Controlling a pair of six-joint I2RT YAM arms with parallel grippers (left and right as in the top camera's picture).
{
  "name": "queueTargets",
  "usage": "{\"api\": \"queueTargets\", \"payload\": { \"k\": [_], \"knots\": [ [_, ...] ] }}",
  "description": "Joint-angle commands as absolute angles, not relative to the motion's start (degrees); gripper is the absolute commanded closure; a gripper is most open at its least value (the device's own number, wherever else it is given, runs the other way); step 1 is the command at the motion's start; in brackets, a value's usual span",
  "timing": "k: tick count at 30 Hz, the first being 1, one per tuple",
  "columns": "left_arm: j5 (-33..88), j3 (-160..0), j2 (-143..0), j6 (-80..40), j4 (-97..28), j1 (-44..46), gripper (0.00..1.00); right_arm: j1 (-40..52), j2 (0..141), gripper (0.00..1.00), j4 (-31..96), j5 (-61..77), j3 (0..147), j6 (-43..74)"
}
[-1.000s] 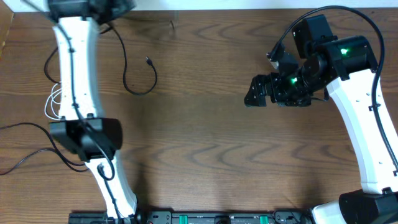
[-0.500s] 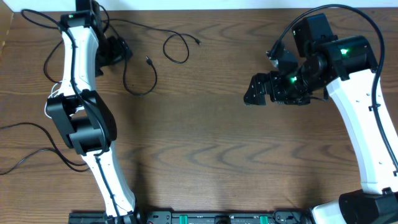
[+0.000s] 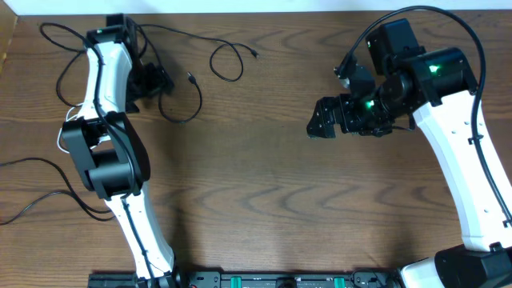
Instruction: Untangle cables
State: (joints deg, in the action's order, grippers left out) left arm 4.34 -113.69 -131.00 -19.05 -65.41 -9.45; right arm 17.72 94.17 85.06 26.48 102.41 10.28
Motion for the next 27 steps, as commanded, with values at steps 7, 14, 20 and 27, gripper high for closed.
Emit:
{"api": "queueTargets", "payload": {
  "k": [7,14,20,27],
  "knots": [
    [8.03,-106.48,-131.5,-18.92,-60.42,-8.25,0.35,20.36,94.02,0.01,85.03,26.48,102.52,11.33],
    [8.12,-103.66,-132.31,-18.94,-57.06,-8.27,0.46,21.1,94.02,0.01,85.08,26.48,102.52,11.99],
    [8.14,-101.12,-133.01,-18.92,-54.15,-8.27,0.69,21.1,94.02,0.01,85.23,26.46,102.52,11.99],
    [14.72,-105.67,-132.86,-18.94,-51.09,-9.21,0.92,21.1,94.02,0.01,85.08,26.46,102.52,11.97]
  ]
}}
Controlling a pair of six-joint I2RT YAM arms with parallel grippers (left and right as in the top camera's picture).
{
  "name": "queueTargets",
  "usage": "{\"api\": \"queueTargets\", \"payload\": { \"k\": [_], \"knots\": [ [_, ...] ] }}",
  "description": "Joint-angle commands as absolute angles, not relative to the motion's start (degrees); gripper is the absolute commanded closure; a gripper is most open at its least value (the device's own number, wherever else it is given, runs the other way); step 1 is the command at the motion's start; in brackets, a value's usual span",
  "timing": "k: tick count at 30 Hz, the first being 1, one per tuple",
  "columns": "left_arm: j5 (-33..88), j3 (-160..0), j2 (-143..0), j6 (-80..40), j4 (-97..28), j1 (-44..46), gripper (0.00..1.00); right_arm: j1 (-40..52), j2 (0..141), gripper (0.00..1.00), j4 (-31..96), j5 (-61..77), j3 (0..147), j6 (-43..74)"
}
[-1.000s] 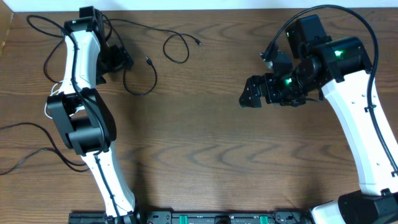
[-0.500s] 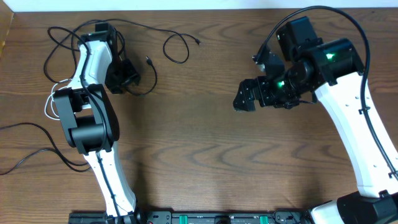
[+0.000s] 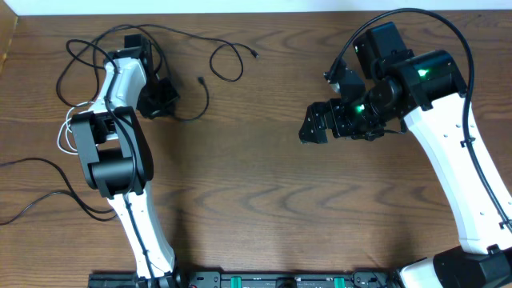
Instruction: Untangle cables
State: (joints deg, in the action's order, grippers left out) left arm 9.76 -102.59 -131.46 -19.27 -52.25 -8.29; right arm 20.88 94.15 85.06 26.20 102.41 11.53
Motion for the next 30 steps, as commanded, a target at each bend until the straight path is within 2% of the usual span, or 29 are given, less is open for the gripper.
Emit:
{"api": "queueTargets", "payload": {
  "k": [1,6,7,9,10,14,18,21,30],
  "knots": [
    [16.1,-107.22,-132.86,-19.09,-50.94,-9.63,0.92,21.1,94.02,0.01,85.12,26.46,102.52,11.97],
    [25.36,-119.02,-132.86,-23.46,-49.95,-13.34,0.92,21.1,94.02,0.01,85.54,26.44,102.52,11.97],
    [27.57,-120.62,-132.86,-23.46,-49.32,-13.96,0.84,21.1,94.02,0.01,85.49,26.44,102.52,11.97],
    [29.52,-122.91,-132.86,-23.44,-48.71,-15.0,0.1,21.1,94.02,0.01,85.34,26.44,102.52,11.99],
    [29.08,-123.26,-132.86,-23.38,-48.71,-15.4,0.01,21.1,94.02,0.01,85.23,26.44,102.52,11.97],
    [24.75,-122.63,-132.9,-20.78,-50.94,-16.43,0.01,21.1,94.02,0.01,84.79,26.44,102.52,11.99],
    [10.46,-122.37,-132.9,-18.46,-54.59,-16.71,0.01,21.1,94.02,0.01,84.53,26.44,102.52,11.99],
    [4.27,-122.37,-132.9,-18.44,-54.83,-17.98,0.01,21.1,94.02,0.01,84.55,26.44,102.52,11.99],
    [3.77,-122.69,-132.9,-18.46,-50.81,-27.33,0.0,21.1,94.04,0.01,83.74,24.91,102.52,14.46]
  ]
}}
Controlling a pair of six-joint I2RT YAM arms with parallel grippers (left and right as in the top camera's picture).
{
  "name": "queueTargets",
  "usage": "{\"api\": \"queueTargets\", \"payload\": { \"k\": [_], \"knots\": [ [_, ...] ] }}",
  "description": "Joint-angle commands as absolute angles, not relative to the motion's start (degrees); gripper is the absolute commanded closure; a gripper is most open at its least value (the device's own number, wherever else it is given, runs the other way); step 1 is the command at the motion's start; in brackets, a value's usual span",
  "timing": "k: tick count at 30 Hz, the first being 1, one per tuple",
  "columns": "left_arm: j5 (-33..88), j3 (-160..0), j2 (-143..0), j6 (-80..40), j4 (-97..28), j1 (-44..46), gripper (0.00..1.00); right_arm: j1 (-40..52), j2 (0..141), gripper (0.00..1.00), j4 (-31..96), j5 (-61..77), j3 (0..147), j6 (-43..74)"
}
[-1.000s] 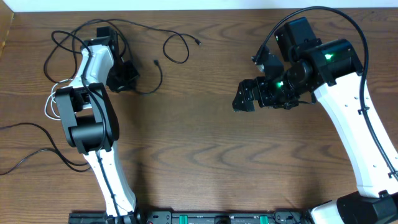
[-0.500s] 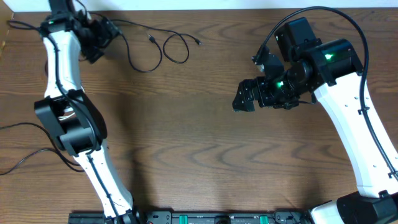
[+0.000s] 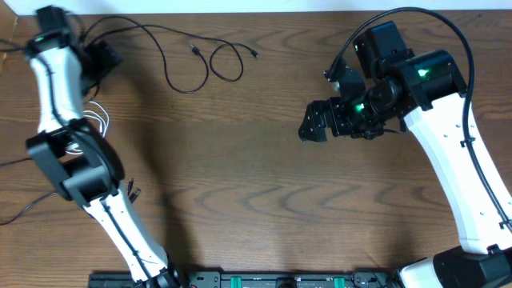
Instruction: Untangle cables
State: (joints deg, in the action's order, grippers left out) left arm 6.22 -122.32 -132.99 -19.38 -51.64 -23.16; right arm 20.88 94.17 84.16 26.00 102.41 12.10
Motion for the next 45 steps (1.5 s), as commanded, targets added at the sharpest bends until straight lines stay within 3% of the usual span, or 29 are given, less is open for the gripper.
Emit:
{"api": "queueTargets", "payload": {
  "k": [1,11,17,24,28,30,34,37,43,45],
  "knots": [
    [3.77,-122.69,-132.88,-18.46,-50.43,-28.42,0.0,21.1,94.04,0.01,83.61,24.05,102.52,15.22],
    [0.49,-121.51,-133.03,-10.04,-43.07,-34.2,0.0,21.1,94.08,0.01,81.69,23.4,102.52,16.14],
    [0.43,-117.84,-133.47,-10.09,-37.91,-34.11,0.07,21.1,94.11,0.01,80.73,22.98,102.52,17.37],
    [0.73,-117.21,-137.82,-10.09,-37.34,-34.06,0.07,21.1,94.11,0.01,80.55,22.61,102.52,17.37],
    [0.82,-117.21,-139.46,-10.09,-36.42,-34.06,0.14,21.1,94.11,0.01,80.53,22.61,102.52,17.34],
    [0.8,-117.21,-140.03,-10.09,-35.97,-34.06,0.24,21.1,94.11,0.01,80.51,22.59,102.52,17.34],
    [0.82,-117.21,-141.36,-10.09,-35.51,-34.06,0.25,21.1,94.11,0.01,80.44,22.59,102.52,17.37],
    [0.84,-117.21,-142.15,-10.09,-35.38,-34.06,0.35,21.1,94.13,0.01,80.36,22.59,102.52,17.37],
    [0.84,-117.21,-142.34,-10.09,-35.03,-34.06,0.64,21.1,94.13,0.01,79.9,22.59,102.52,17.37],
    [0.82,-117.21,-142.43,-10.09,-35.05,-34.06,0.66,21.1,94.13,0.01,79.9,22.59,102.52,17.37]
  ]
}}
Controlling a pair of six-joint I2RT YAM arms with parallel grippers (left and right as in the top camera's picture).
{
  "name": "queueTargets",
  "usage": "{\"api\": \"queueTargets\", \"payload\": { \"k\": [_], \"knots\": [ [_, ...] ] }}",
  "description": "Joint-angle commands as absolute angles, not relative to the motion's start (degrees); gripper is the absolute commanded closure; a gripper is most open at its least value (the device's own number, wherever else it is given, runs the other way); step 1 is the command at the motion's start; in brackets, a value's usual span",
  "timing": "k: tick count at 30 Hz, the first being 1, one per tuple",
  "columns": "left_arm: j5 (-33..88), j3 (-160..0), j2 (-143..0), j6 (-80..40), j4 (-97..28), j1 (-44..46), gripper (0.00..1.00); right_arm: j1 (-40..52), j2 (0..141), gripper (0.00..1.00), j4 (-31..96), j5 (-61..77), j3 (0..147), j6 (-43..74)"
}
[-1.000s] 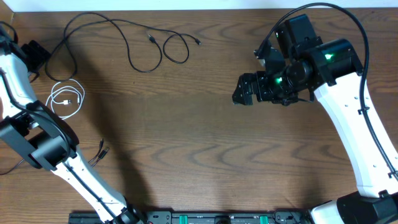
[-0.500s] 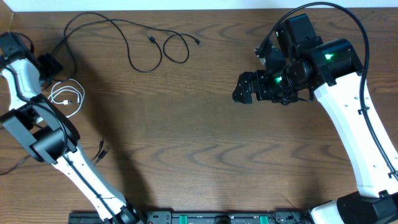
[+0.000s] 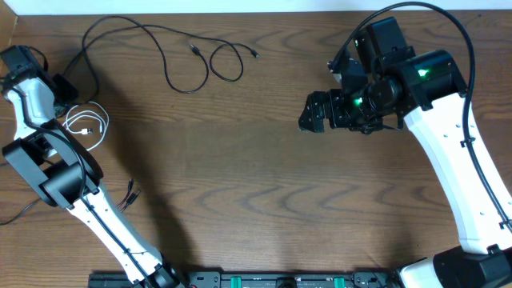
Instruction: Untangle cables
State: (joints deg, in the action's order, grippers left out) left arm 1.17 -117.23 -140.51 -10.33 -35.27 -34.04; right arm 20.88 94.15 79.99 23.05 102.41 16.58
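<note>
A long black cable [image 3: 164, 56] lies along the far side of the table, with a loop and two free plug ends at its right. Its left end runs down into my left gripper [image 3: 62, 85] at the far left edge, which looks shut on it. Just below that gripper a white cable [image 3: 85, 125] sits coiled on the table, close to the left arm. My right gripper [image 3: 310, 113] hovers at centre right, well away from every cable, and appears open and empty.
More black cable [image 3: 28, 206] trails off the left edge near the front, with loose ends [image 3: 130, 192] beside the left arm's lower link. A white wall edge runs along the far side. The arms' bases stand at the near edge.
My left gripper has moved from the far top left down toward the left edge, the black cable's end with it. The white coil now lies exposed. The right gripper sits slightly higher.
At first my left gripper was in a bunched tangle of black cable at the upper left, and it was still there a second later. Then it was at the far left corner with the cable drawn out long. Now the black cable is spread out, apart from the white coil.
</note>
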Motion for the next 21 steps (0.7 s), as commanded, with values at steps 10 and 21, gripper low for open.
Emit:
{"api": "queueTargets", "payload": {
  "k": [10,21],
  "knots": [
    [0.84,-117.21,-144.27,-10.09,-35.44,-34.06,0.59,21.1,94.13,0.01,80.01,22.59,102.52,17.37],
    [1.45,-118.3,-143.5,-10.11,-35.29,-33.98,0.93,21.1,94.13,0.01,79.94,22.59,102.52,17.37]
  ]
}}
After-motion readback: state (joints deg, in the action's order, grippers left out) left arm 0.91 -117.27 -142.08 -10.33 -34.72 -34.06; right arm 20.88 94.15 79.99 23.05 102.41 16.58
